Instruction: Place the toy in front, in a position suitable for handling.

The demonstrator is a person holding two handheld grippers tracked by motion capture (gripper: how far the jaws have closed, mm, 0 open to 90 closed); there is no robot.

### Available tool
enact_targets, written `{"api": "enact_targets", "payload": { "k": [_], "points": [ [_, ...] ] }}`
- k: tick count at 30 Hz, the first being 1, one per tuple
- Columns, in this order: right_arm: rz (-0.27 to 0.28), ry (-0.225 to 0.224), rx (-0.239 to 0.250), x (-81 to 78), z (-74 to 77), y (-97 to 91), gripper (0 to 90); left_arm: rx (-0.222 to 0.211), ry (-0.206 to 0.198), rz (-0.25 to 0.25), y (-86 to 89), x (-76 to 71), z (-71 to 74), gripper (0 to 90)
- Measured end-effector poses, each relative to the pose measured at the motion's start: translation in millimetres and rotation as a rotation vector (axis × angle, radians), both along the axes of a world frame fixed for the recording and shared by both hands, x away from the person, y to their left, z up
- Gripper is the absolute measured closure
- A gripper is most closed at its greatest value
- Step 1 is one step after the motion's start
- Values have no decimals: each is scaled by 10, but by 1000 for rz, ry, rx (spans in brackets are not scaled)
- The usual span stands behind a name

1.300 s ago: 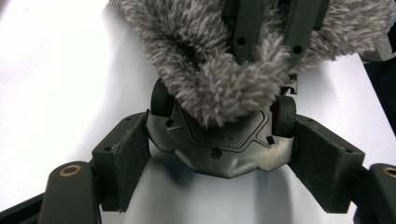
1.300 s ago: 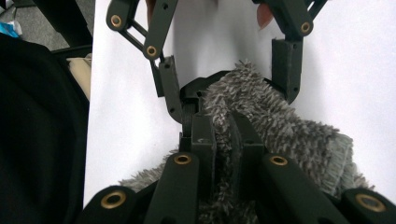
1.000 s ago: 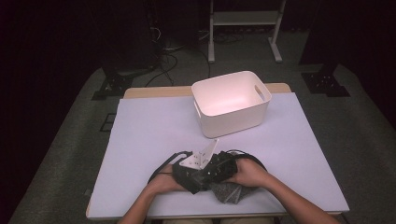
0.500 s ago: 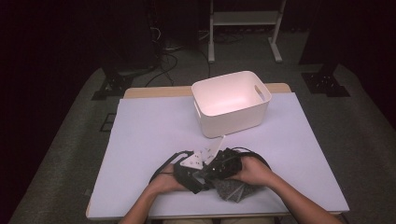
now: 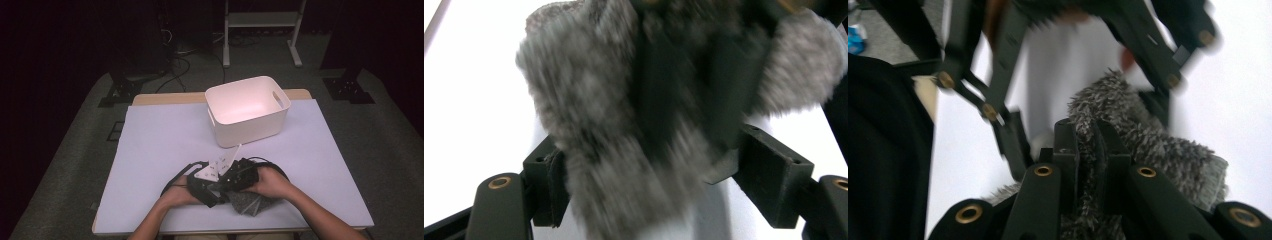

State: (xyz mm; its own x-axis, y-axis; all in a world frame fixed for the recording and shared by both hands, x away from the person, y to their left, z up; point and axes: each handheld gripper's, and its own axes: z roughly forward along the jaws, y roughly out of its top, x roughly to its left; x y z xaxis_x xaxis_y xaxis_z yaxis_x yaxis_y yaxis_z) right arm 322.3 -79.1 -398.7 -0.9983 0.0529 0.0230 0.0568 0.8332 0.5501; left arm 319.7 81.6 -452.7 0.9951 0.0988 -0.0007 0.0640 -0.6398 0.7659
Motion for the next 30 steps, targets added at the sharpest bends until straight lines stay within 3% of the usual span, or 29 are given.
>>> {"api": "enact_targets", "payload": {
  "k": [6,14,18,27,30],
  "points": [
    [23,25,-14,-46,-11,24,809,17,-8,-10,10,13,-3,240],
    [-73,47,-15,-73,-4,-549,809,6,-3,2,2,-1,-2,240],
    [-119,43,-8,-36,5,-700,809,4,-4,-3,0,3,3,240],
    [-73,15,2,80,-3,-290,809,-2,5,-2,0,6,-1,240],
    [-71,18,-1,104,-13,-235,809,12,14,-2,2,3,-13,240]
  ]
}}
